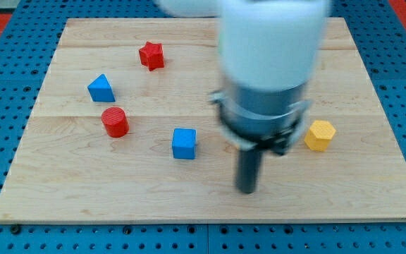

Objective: Slide yellow hexagon towards yellow heart

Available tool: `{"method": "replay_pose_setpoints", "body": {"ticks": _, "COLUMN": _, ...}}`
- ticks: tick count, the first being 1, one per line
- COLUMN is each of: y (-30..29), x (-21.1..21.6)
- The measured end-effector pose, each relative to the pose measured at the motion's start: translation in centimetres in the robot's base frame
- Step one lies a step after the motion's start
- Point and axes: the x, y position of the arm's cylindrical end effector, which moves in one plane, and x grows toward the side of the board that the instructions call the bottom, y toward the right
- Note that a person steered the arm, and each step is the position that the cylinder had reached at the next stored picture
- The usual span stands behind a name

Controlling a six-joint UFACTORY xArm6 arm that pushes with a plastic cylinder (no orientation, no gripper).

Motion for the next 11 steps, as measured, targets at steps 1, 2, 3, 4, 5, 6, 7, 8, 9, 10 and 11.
{"method": "replay_pose_setpoints", "body": {"ticks": 1, "y": 6.9, "x": -2.2}}
{"method": "replay_pose_setpoints", "body": {"ticks": 2, "y": 8.4, "x": -3.1}}
{"method": "replay_pose_setpoints", "body": {"ticks": 3, "y": 10.0, "x": -4.6}}
{"method": "replay_pose_setpoints", "body": {"ticks": 4, "y": 7.1, "x": -7.3}}
{"method": "replay_pose_setpoints", "body": {"ticks": 5, "y": 4.1, "x": -7.2}}
{"method": "replay_pose_setpoints", "body": {"ticks": 6, "y": 10.7, "x": -4.1}}
{"method": "replay_pose_setpoints", "body": {"ticks": 7, "y": 16.2, "x": -5.7}}
{"method": "replay_pose_setpoints", "body": {"ticks": 8, "y": 16.8, "x": -9.5}}
{"method": "replay_pose_setpoints", "body": {"ticks": 9, "y": 14.3, "x": -10.6}}
{"method": "replay_pose_setpoints", "body": {"ticks": 10, "y": 6.5, "x": -10.0}}
{"method": "replay_pose_setpoints", "body": {"ticks": 11, "y": 2.9, "x": -10.0}}
